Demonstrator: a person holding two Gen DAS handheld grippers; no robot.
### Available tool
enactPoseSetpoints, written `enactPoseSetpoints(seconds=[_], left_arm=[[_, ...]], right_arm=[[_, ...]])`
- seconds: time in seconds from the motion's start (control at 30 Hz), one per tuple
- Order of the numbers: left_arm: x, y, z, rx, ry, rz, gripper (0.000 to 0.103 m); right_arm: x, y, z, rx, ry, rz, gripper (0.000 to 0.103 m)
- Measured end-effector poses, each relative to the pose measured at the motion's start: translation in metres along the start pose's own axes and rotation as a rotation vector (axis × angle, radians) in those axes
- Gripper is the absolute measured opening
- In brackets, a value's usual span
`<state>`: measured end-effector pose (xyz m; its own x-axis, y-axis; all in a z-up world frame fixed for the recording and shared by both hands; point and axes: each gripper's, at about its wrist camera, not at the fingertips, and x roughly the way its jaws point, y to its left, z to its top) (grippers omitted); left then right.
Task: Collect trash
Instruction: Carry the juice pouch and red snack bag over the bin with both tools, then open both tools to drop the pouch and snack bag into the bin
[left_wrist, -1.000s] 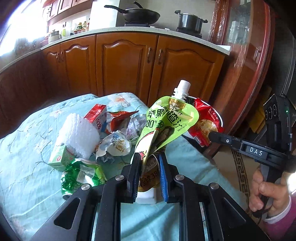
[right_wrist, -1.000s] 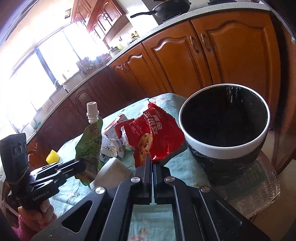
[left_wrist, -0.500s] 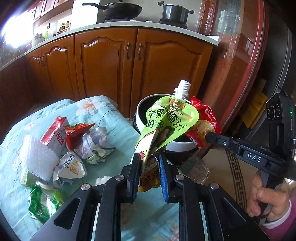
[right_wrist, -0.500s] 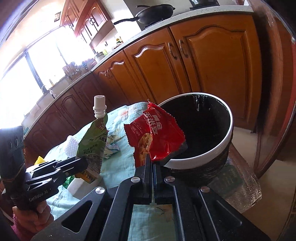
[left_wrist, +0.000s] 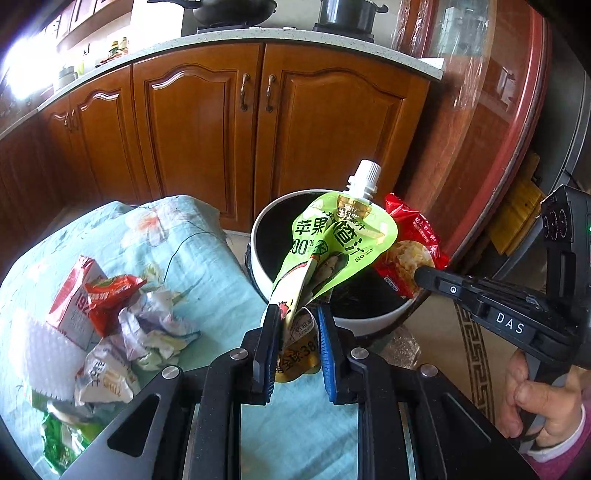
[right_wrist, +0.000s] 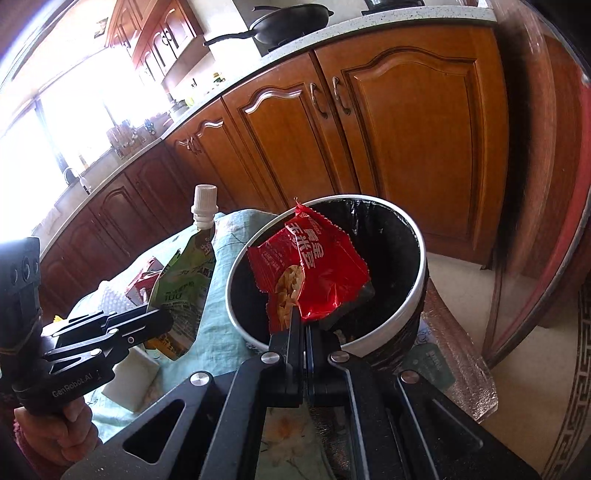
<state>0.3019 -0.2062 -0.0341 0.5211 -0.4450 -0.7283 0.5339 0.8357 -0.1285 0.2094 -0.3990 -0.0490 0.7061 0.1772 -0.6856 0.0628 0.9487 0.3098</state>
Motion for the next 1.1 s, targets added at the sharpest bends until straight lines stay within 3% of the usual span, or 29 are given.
enactPoseSetpoints(seconds=[0.77,0.8,0.97,1.1], left_arm=[[0.049,-0.023,0.049,0.012,0.069,0.027,0.022],[0.048,-0.024,0.050,0.009,0.062,0.028,0.024],[0.041,-0.020,0.046,-0.012,0.034,0.033,0.047],[0.026,-0.014,0.034,-0.048,-0.003,0.018,0.057]], right_arm=[[0.032,-0.025,0.031,-0.027,0.079,-0.059,0.001],[0.033,-0.026,0.031,-0.026,0.079,-0.056,0.006],[0.033,-0.033,0.033,0.009,0.079,-0.031,0.009],[0.029,-0.035,0.029,0.029,0.065,-0.016,0.032]])
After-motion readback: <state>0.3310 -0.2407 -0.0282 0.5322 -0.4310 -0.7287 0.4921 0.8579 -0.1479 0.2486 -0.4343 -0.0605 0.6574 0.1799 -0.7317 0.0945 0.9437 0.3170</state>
